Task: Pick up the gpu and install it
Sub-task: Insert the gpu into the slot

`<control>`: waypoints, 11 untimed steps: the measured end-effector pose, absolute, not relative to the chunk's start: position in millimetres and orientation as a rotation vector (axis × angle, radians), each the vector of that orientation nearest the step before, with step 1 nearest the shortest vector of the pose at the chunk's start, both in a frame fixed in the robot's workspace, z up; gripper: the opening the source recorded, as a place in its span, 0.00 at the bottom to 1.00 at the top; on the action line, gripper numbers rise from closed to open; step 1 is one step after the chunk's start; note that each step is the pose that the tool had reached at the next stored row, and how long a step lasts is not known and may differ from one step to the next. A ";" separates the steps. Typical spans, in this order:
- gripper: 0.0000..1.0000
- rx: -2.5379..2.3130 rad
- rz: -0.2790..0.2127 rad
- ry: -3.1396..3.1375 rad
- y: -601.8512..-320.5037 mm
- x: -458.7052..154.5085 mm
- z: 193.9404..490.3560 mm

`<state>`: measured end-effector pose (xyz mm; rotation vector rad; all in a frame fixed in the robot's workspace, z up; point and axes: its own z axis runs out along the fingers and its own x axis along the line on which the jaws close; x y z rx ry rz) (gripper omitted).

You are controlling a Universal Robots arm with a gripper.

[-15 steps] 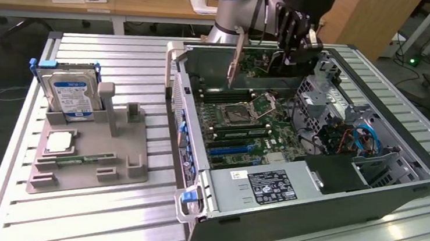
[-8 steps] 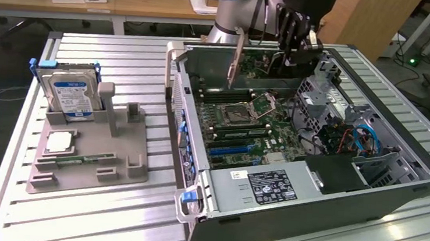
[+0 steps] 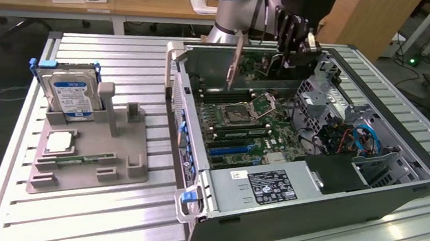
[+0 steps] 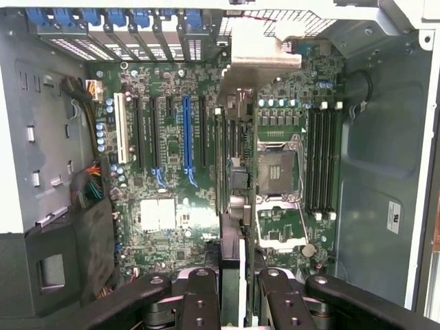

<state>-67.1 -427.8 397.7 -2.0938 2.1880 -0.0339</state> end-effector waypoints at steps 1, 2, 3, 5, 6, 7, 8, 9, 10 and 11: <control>0.27 -2.094 -0.033 2.189 -427.9 -67.1 397.1; 0.27 -2.094 -0.032 2.189 -428.0 -67.2 396.7; 0.27 -2.094 -0.032 2.189 -428.0 -67.6 396.5; 0.27 -2.095 -0.032 2.189 -428.1 -68.9 396.1; 0.27 -2.094 -0.032 2.189 -428.1 -69.8 395.9; 0.27 -2.093 -0.032 2.190 -428.1 -70.6 395.8; 0.27 -2.092 -0.032 2.192 -428.1 -71.3 395.6; 0.27 -2.088 -0.032 2.195 -428.3 -71.8 395.5; 0.27 -2.085 -0.033 2.199 -428.5 -72.0 395.5; 0.27 -2.081 -0.033 2.202 -428.9 -72.1 395.4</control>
